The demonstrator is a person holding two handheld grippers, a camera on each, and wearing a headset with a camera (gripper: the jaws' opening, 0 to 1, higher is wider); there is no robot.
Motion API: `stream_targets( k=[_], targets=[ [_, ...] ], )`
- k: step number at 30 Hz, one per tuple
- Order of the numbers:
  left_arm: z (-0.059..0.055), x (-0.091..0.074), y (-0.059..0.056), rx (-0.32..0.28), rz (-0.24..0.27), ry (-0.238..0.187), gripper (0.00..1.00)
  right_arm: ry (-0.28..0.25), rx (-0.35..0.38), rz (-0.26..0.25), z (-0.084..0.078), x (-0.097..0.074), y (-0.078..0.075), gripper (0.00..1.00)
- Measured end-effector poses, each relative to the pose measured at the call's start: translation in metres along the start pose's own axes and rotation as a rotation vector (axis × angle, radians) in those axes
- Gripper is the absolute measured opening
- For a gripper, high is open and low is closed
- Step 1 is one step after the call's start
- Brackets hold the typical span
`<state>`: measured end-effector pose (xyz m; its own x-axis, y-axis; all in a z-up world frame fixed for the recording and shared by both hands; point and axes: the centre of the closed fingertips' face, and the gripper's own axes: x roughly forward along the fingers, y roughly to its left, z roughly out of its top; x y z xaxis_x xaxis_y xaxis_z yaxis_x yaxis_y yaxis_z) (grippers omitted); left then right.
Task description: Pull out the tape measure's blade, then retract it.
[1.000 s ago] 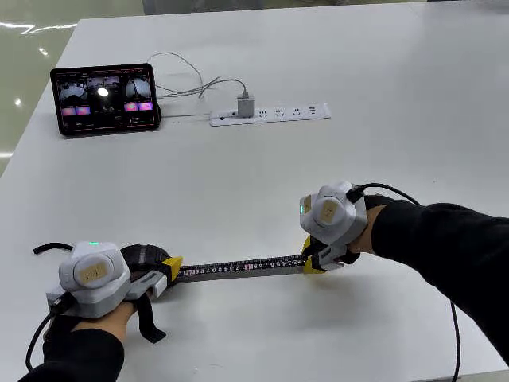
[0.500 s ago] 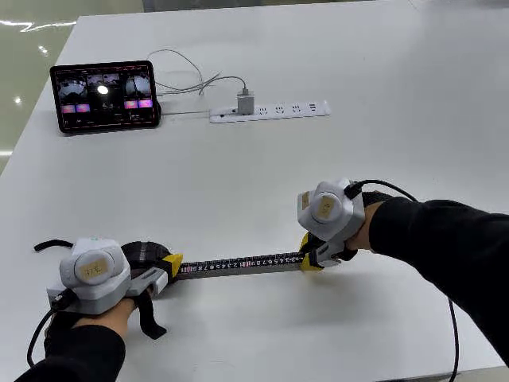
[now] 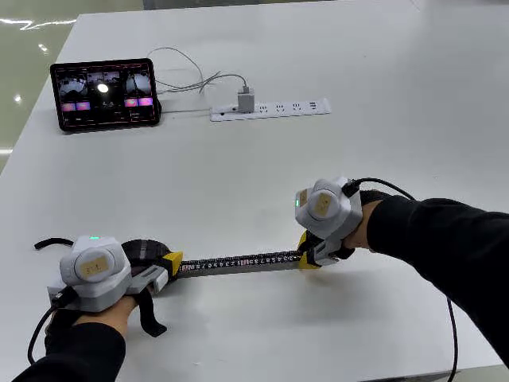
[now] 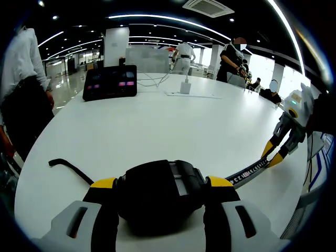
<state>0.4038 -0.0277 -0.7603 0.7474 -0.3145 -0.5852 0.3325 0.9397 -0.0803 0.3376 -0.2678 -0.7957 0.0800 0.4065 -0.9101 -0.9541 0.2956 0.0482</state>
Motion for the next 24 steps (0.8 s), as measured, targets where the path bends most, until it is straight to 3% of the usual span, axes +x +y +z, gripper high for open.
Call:
stream_targets(
  k=[24],
  targets=[
    [0.0001,-0.0010,-0.0002,0.000,0.000,-0.001,0.61,-0.005,0.006,-0.002,0.0059,0.0035,0.0008,0.09]
  ],
)
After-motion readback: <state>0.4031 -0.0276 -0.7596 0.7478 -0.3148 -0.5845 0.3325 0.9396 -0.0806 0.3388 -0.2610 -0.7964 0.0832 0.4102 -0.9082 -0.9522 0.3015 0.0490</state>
